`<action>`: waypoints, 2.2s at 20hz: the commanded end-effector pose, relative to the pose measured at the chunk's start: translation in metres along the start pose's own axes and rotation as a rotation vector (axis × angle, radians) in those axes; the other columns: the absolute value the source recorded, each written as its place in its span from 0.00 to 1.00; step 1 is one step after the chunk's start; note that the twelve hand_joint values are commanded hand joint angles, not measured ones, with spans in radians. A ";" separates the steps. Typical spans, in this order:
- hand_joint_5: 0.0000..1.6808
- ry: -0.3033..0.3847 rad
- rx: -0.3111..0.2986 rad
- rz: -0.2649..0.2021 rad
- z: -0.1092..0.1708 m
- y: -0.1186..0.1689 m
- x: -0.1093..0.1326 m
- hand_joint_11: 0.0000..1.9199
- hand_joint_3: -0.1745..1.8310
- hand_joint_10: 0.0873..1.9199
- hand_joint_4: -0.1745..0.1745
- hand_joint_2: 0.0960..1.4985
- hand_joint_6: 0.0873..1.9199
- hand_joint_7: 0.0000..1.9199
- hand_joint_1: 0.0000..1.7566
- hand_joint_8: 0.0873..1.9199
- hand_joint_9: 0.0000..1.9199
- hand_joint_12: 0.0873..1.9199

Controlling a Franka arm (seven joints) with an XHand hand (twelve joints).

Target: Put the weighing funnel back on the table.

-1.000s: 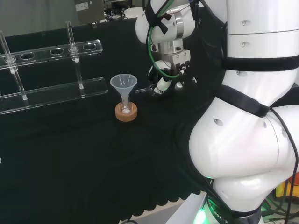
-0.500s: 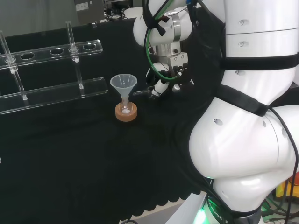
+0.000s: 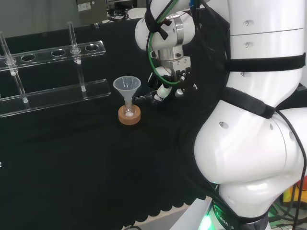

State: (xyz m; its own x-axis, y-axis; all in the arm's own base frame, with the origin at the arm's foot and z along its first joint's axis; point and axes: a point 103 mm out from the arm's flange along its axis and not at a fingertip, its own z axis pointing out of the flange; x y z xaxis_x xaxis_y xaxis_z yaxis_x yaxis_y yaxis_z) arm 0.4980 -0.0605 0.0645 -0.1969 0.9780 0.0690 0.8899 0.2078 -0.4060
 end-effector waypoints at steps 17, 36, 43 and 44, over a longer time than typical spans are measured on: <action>0.43 -0.034 0.005 -0.017 0.006 -0.003 0.010 0.40 0.07 0.00 0.43 0.68 0.38 0.32 0.52 0.33 0.57 0.55; 0.16 -0.090 -0.013 0.013 -0.032 -0.036 0.002 0.16 0.00 0.00 0.30 0.62 0.02 0.11 0.50 0.33 0.38 0.67; 0.15 -0.117 -0.050 0.066 -0.072 -0.067 -0.002 0.14 0.00 0.00 0.31 0.62 0.00 0.10 0.48 0.32 0.35 0.67; 0.15 -0.118 -0.057 0.072 -0.077 -0.072 -0.003 0.14 0.00 0.00 0.31 0.62 0.00 0.09 0.48 0.32 0.35 0.67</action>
State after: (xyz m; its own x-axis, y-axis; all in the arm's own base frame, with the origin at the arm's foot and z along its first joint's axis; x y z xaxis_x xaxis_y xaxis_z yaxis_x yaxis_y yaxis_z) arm 0.4820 -0.0653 0.1288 -0.2133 0.9765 -0.0313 0.9086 0.1865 -0.3736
